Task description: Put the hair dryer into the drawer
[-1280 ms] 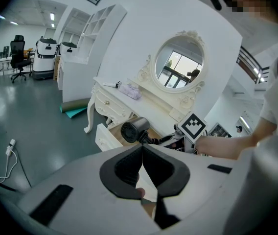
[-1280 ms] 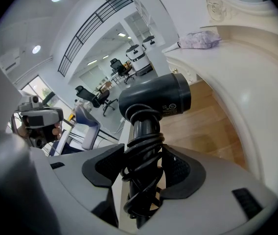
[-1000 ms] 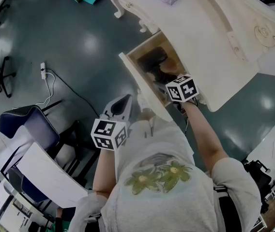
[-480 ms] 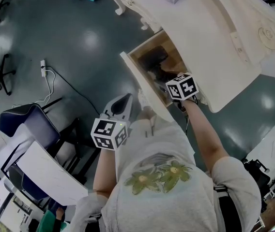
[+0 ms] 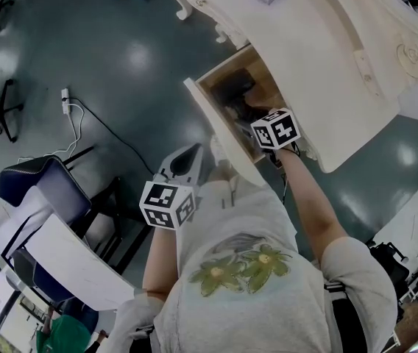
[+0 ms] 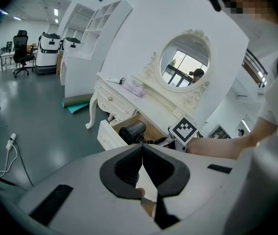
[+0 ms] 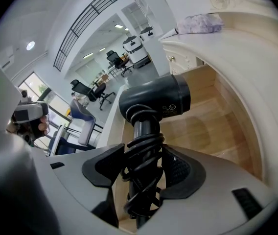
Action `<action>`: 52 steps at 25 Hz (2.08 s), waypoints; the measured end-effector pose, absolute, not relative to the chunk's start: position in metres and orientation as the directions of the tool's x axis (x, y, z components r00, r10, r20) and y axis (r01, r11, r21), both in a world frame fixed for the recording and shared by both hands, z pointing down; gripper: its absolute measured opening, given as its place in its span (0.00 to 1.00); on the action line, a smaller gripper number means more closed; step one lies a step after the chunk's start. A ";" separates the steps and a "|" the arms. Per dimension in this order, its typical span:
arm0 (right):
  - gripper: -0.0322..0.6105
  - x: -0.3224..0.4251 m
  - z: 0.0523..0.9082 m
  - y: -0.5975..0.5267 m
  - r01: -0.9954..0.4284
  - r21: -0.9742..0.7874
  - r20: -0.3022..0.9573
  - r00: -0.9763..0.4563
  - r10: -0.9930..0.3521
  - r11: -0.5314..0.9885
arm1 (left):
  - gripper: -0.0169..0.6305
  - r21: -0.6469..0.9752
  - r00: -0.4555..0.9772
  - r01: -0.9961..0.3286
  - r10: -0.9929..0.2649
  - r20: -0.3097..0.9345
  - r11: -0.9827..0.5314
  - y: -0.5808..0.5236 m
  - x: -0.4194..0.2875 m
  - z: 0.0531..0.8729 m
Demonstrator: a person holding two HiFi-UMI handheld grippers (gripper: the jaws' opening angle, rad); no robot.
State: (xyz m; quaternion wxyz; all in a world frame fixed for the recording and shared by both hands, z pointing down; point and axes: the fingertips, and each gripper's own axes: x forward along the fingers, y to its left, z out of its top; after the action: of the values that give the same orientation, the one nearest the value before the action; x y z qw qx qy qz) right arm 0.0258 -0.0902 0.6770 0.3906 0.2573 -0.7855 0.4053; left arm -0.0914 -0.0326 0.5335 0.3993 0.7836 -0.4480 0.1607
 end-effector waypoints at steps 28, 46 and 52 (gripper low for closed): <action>0.41 0.029 0.723 -0.094 -0.740 -0.377 0.856 -0.508 -0.096 0.556 | 0.04 0.493 0.549 -0.828 -0.563 0.617 -0.267 -0.038 -0.096 0.538; 0.41 0.029 0.739 -0.092 -0.750 -0.334 0.873 -0.475 -0.114 0.570 | 0.04 0.495 0.556 -0.824 -0.557 0.617 -0.275 -0.033 -0.097 0.537; 0.41 0.027 0.743 -0.092 -0.752 -0.321 0.890 -0.447 -0.087 0.576 | 0.04 0.493 0.554 -0.826 -0.563 0.614 -0.274 -0.032 -0.098 0.535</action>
State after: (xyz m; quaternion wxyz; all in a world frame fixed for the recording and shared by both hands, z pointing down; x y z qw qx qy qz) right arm 0.0266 -0.0919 0.7431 0.4488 0.2739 -0.7658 0.3703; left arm -0.0976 -0.0320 0.5347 0.4070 0.7818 -0.4440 0.1615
